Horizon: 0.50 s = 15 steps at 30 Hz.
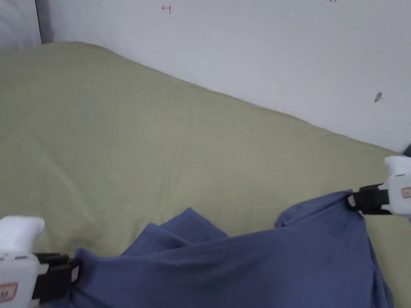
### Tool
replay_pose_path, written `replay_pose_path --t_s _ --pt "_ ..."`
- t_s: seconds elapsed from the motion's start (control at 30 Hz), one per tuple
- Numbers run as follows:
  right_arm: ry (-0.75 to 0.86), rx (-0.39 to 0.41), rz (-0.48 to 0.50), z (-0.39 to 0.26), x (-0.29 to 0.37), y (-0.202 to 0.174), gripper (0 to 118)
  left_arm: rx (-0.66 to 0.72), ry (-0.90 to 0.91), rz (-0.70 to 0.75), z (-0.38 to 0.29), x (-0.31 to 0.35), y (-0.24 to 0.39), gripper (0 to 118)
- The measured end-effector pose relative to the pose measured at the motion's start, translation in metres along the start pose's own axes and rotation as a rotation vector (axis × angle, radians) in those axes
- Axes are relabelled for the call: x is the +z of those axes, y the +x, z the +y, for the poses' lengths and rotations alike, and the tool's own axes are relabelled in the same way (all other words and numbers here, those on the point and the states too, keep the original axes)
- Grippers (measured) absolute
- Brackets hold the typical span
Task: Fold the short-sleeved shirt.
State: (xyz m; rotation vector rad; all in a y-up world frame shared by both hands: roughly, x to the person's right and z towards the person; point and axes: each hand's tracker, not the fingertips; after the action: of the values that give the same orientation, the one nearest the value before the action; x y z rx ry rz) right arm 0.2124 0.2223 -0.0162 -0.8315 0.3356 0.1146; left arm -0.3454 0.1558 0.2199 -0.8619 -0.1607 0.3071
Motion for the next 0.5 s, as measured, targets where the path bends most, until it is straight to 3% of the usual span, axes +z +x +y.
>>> replay_pose_path --t_s 0.1,0.5 --pt "0.088 0.020 -0.059 0.019 0.040 0.004 0 -0.092 0.064 -0.001 0.043 0.009 0.019 2" --pt "0.373 -0.053 -0.245 0.104 0.157 0.046 0 -0.315 0.215 0.022 0.237 0.022 0.093 2"
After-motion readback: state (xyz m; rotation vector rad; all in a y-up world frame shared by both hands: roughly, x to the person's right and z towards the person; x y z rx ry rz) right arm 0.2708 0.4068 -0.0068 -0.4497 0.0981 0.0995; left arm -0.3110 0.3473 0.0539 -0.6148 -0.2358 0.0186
